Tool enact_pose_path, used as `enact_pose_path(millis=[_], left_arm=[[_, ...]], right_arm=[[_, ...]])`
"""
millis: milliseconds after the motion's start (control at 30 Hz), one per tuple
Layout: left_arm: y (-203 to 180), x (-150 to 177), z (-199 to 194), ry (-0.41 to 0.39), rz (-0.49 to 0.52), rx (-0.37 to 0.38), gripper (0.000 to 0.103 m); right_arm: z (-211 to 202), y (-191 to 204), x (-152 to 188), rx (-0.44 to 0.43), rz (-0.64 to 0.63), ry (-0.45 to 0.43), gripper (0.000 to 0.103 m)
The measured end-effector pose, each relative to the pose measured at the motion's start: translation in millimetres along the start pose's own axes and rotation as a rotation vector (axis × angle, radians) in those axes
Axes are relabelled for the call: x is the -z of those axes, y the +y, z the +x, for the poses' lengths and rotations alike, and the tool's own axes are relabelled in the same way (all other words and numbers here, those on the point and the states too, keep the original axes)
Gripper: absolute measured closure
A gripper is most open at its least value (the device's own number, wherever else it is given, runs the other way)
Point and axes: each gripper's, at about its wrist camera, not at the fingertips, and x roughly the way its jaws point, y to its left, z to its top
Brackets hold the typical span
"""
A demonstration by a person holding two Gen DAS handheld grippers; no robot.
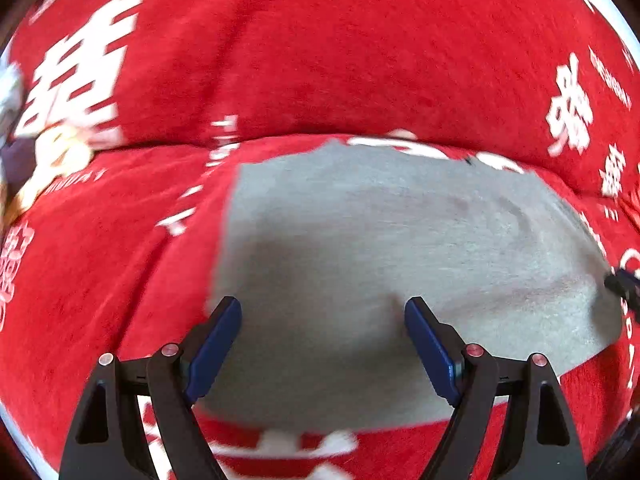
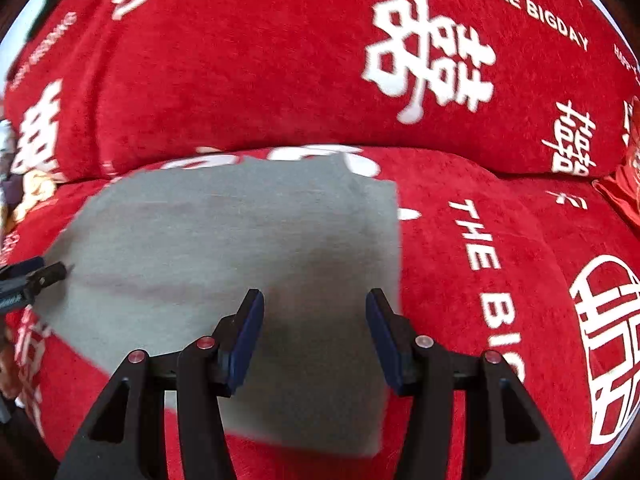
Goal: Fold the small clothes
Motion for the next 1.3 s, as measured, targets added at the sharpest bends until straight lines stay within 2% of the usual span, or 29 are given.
enact_pose_path(millis=[33, 100, 167, 200, 333, 367, 400, 600, 667, 733, 900, 1033, 1167, 1300], left_arm=[[14.4, 4.4, -1.1, 0.008, -0.046, 0.007, 0.018], [49.9, 16.4, 4.6, 0.053, -0.172, 0.037, 0.018], [74.3, 28.2, 14.7, 0.099, -0.263, 0.1, 0.019], [75.7, 29.6, 10.4, 0.068, -0.25, 0.115, 0.018], [51.3, 26.3, 15.6, 0.09, -0.162, 0.15, 0.018], [43.8, 23.9, 18.6, 0.09, -0.145, 0.179, 0.014], [38.1, 20.6, 23.4, 0.094, -0.145, 0.205, 0.0], [19.4, 3.0, 36.4, 0.068, -0.15, 0.208, 0.002], [18.5, 2.0, 34.3, 0.051, -0.142, 0.208, 0.014], [22.0, 1.3, 33.6, 0.042, -0.146, 0.209, 0.033], [30.7, 1.5, 32.2, 0.03, -0.168, 0.253, 0.057], [30.4, 2.3, 32.0, 0.019, -0.167, 0.282, 0.069], [30.0, 2.9, 29.7, -0.002, -0.159, 0.286, 0.075], [20.3, 5.2, 22.1, -0.045, -0.111, 0.233, 0.077]], right_arm=[[-5.7, 6.1, 5.2, -0.002, -0.011, -0.007, 0.036], [-11.5, 13.3, 12.8, -0.018, -0.017, -0.02, 0.035], [-13.1, 23.5, 20.4, -0.05, -0.018, -0.012, 0.035], [-12.4, 28.2, 23.3, -0.063, -0.021, -0.006, 0.035], [-5.3, 50.1, 27.4, -0.084, -0.054, 0.018, 0.035], [-4.1, 55.7, 27.5, -0.091, -0.061, 0.022, 0.035], [-2.8, 61.0, 26.2, -0.097, -0.067, 0.025, 0.035], [-2.7, 87.7, 10.1, -0.123, -0.123, 0.02, 0.035], [-0.7, 92.3, 2.7, -0.133, -0.132, 0.025, 0.035], [5.1, 98.9, -11.3, -0.14, -0.144, 0.033, 0.035], [19.8, 119.3, -45.1, -0.14, -0.159, 0.048, 0.035], [30.7, 138.5, -64.1, -0.15, -0.163, 0.066, 0.035], [45.1, 164.0, -76.6, -0.168, -0.182, 0.104, 0.035], [61.3, 187.6, -90.2, -0.219, -0.186, 0.166, 0.035]])
